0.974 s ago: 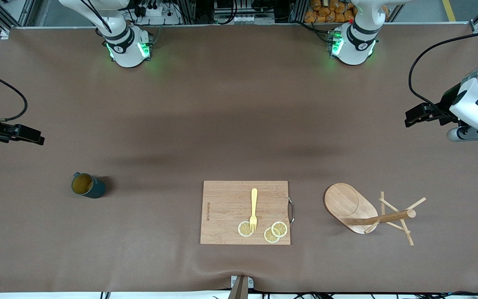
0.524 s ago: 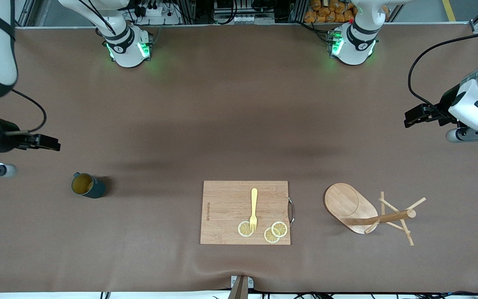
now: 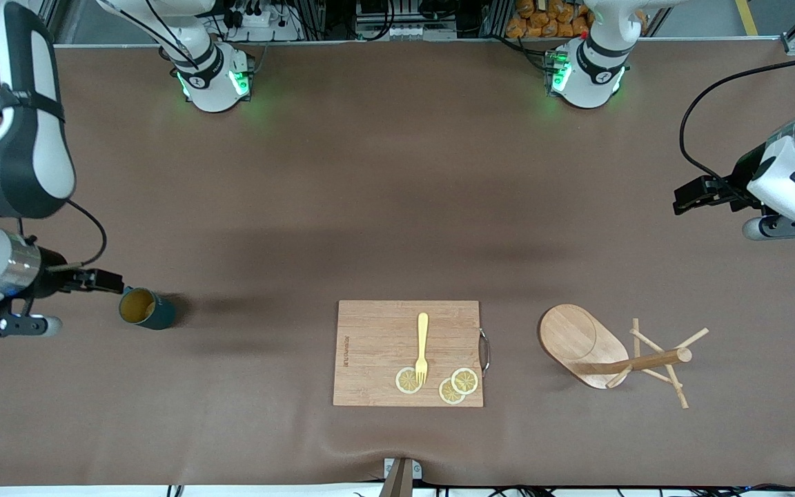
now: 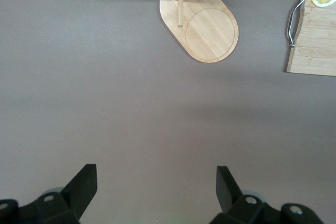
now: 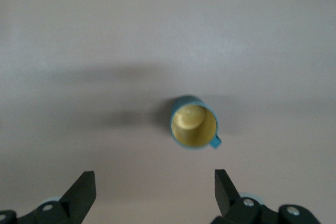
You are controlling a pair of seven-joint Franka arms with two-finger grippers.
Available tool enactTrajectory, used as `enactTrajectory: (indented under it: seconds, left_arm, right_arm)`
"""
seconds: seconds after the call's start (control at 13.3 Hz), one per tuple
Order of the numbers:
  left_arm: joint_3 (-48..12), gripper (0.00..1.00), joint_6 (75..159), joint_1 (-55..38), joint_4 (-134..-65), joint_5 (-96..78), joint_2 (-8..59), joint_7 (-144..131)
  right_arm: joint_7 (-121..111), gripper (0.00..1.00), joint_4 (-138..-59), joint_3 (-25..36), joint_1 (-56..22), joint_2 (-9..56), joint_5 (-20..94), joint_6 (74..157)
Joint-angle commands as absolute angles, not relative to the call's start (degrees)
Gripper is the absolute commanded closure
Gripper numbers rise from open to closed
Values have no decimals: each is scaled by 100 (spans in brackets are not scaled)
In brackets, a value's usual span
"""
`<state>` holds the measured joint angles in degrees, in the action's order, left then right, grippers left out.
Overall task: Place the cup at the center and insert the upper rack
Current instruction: 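Close the right gripper on the teal mug's rim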
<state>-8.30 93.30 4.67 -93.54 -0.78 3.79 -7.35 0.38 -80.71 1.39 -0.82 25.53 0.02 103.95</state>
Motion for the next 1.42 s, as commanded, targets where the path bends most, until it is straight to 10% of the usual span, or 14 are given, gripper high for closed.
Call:
enactTrajectory:
  seconds: [0.0,0.37,1.35]
  left_arm:
    - [-853,0,9360,519,-9308,9,387,-563]
    - [-853,0,9360,519,-9325,9,387,-475]
    - [-817,0,9457,519,-9351,-35,396,-369]
  right_arm:
    - [-297,0,-8366,149,-44,2899,70,11238]
    - [-466,0,-9087,149,0,3225,70,12445]
    - [-457,0,-9264,141,35,3366,79,11532]
